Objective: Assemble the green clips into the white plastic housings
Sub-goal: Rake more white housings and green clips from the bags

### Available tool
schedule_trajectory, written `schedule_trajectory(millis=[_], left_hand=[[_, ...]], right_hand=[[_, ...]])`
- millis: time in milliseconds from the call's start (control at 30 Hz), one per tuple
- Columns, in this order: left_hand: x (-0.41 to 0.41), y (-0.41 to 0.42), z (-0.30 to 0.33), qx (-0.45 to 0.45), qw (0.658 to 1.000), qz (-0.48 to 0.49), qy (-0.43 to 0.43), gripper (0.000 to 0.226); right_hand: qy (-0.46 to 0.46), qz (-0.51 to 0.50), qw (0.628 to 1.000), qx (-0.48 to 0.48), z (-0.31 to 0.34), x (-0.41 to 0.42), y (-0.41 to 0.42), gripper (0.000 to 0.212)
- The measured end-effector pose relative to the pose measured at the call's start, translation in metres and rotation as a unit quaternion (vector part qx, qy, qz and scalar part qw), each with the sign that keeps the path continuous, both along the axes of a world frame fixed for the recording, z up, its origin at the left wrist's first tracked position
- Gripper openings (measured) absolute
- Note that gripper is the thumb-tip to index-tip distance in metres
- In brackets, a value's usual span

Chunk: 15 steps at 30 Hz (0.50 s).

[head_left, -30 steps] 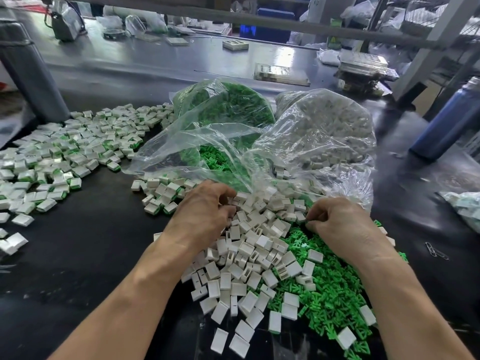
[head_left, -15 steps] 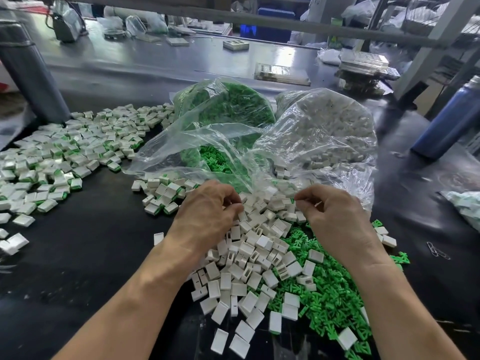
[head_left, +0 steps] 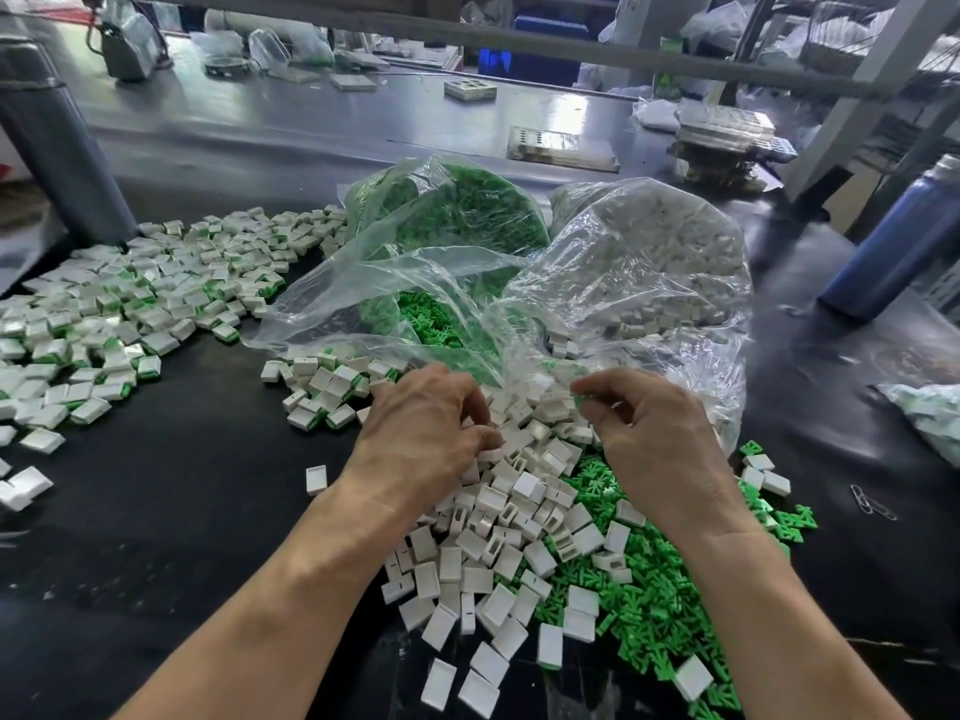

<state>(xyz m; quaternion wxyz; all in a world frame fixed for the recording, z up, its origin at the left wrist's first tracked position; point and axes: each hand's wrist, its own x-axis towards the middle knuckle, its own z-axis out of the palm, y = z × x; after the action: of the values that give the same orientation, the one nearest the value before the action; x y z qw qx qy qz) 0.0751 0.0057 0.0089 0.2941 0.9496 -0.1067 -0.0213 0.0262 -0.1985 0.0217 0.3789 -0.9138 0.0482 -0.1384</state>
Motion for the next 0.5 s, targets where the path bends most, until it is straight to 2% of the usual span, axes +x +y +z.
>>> schedule_trajectory(millis=[100, 267, 333, 433, 500], left_hand=[[-0.002, 0.0, 0.001, -0.028, 1.0, -0.008, 0.003, 0.024], [-0.005, 0.0, 0.0, -0.092, 0.995, -0.028, -0.005, 0.017], [-0.005, -0.001, 0.0, -0.179, 0.983, -0.026, -0.002, 0.016], [-0.005, -0.002, 0.002, -0.347, 0.936, -0.026, 0.046, 0.013], [-0.006, -0.002, 0.003, -0.404, 0.912, -0.033, 0.069, 0.01]], right_hand=[[0.005, 0.0, 1.0, 0.022, -0.001, 0.0, 0.001, 0.026], [0.015, 0.009, 0.996, 0.093, -0.004, 0.001, 0.003, 0.019], [0.014, 0.015, 0.988, 0.151, -0.005, 0.002, 0.004, 0.019], [0.015, 0.037, 0.974, 0.221, -0.006, 0.002, 0.009, 0.019], [0.01, 0.055, 0.965, 0.257, -0.005, 0.001, 0.012, 0.017]])
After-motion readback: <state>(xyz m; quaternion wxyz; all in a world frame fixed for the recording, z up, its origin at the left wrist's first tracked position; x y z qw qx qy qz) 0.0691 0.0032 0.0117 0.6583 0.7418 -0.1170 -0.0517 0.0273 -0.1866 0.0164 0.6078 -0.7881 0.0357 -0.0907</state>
